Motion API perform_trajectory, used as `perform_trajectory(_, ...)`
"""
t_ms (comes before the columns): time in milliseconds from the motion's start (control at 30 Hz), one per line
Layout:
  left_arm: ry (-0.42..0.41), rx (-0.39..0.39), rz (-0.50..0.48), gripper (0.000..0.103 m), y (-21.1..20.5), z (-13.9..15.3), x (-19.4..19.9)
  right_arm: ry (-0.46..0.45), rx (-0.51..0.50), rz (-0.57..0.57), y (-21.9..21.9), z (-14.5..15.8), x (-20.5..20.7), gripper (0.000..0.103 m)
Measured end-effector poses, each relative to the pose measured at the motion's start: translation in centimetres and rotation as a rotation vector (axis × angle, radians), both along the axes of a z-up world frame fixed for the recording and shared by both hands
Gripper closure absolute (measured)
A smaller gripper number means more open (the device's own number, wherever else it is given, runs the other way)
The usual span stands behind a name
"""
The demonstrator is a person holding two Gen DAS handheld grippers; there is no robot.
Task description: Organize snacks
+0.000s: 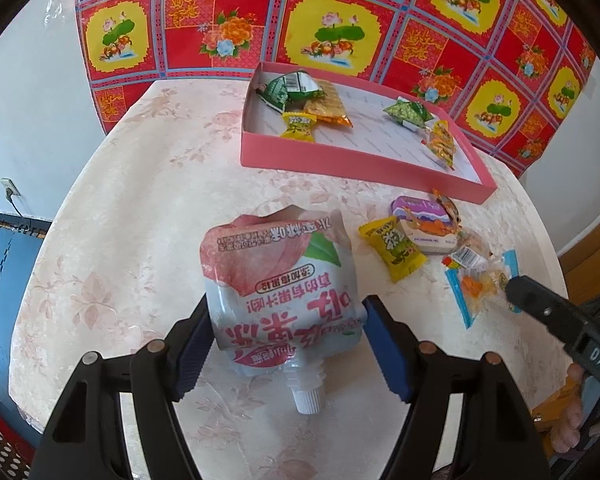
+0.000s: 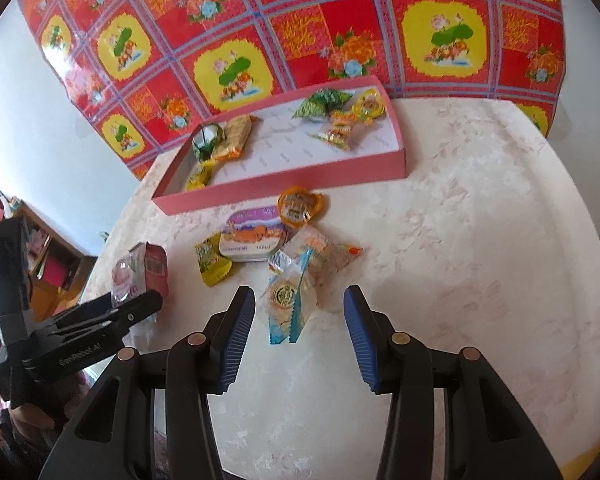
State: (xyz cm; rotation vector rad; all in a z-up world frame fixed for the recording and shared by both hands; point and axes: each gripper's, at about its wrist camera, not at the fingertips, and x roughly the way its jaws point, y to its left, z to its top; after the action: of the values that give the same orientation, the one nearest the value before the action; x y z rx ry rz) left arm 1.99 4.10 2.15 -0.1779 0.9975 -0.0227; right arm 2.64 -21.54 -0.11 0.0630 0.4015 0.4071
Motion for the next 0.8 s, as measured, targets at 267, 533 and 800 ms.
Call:
perform_trajectory(267, 0.0, 0.0, 0.001, 0.027, 0.0, 0.0, 0.0, 0.025, -0.034, 0.018, 1.1, -0.5, 1.1, 0.064)
perform_trajectory(533, -0.009, 0.002, 0.002, 0.028, -0.1, 0.3, -0.1, 0.012, -0.018, 0.039, 1.0, -0.7, 1.0, 0.083)
perform_trajectory(800, -0.03, 0.001, -0.006, 0.028, -0.2, 1.2, -0.5, -0.023, -0.004, 0.065, 0.7, -0.3, -0.1, 0.085)
